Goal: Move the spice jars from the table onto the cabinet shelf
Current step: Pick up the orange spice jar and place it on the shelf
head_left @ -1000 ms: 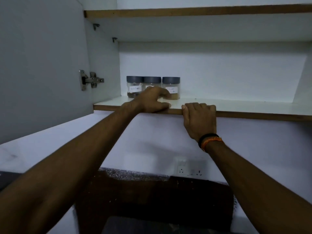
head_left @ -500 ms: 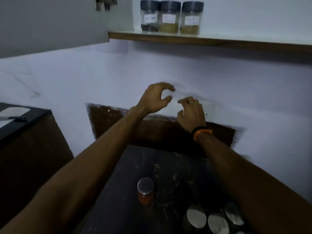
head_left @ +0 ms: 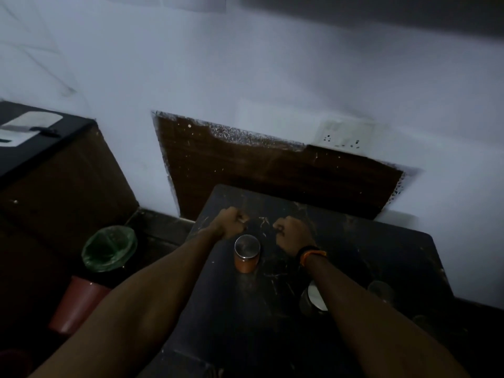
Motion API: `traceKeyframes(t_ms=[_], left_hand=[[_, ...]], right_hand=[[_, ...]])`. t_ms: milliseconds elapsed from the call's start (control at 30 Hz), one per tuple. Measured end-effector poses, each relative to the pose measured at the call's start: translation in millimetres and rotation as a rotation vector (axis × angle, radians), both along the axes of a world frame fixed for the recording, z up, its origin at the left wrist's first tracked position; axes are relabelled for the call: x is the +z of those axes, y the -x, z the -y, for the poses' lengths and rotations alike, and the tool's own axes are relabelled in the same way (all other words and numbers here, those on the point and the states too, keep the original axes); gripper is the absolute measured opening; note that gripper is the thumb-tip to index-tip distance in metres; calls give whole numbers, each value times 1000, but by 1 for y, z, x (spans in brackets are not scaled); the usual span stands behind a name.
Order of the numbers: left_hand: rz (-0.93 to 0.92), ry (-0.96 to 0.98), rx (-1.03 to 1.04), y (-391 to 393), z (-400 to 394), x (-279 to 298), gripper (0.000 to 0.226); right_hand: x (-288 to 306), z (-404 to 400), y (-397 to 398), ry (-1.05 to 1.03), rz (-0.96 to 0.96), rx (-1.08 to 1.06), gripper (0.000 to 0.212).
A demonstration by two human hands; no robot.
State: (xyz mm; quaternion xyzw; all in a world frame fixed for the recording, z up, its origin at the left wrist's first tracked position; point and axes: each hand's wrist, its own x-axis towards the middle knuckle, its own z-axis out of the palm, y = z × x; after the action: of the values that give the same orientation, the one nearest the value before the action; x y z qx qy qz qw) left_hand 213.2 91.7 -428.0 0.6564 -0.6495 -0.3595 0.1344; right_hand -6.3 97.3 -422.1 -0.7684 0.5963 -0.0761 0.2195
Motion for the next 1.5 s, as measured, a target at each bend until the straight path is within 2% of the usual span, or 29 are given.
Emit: traceKeyframes(t_ms=[133,200,267,467,600,733,833,933,1100,1233,1333,1433,1500], left_hand=[[-48,-83,31,-6,-16,-23,59],[-67,-101,-7,-4,-19,-31,67],[-102,-165,-36,-1,-22,-41,71],[-192,-138,109,-3,-24,-65,54],[-230,-130,201,-16,-22,-70,44],[-244,-190,197,-24,-26,-80,36],[-360,-260,227,-25,-32,-89,31],[-449,-297,279,-25,-35,-95,35],[-624,-326,402,-29,-31,-95,30],[-896,-371,562,-32,-32,-90,31],[-1241,-612,512,-29,-41,-89,47],[-1590,-739,434,-17,-48,-88,56],[-1691,-701,430,-7,-48,-81,56]], right_hand=[[-25,-13,-16,-121,18,-22,37],[-35,-18,-24,-162,30,-36,37],[-46,-21,-32,-222,48,-61,47],[-71,-17,-44,-307,43,-57,101],[-85,-14,-60,-274,47,-38,109],[-103,-15,-83,-250,-35,-76,117],[-112,-16,-92,-213,-65,-121,113],[-114,-14,-92,-164,-38,-140,96],[-99,-1,-74,-238,168,-126,77],[-61,17,-50,-369,445,-52,77],[-26,28,-33,-510,641,69,80],[0,33,-23,-521,694,157,83],[10,34,-18,-511,727,172,85]])
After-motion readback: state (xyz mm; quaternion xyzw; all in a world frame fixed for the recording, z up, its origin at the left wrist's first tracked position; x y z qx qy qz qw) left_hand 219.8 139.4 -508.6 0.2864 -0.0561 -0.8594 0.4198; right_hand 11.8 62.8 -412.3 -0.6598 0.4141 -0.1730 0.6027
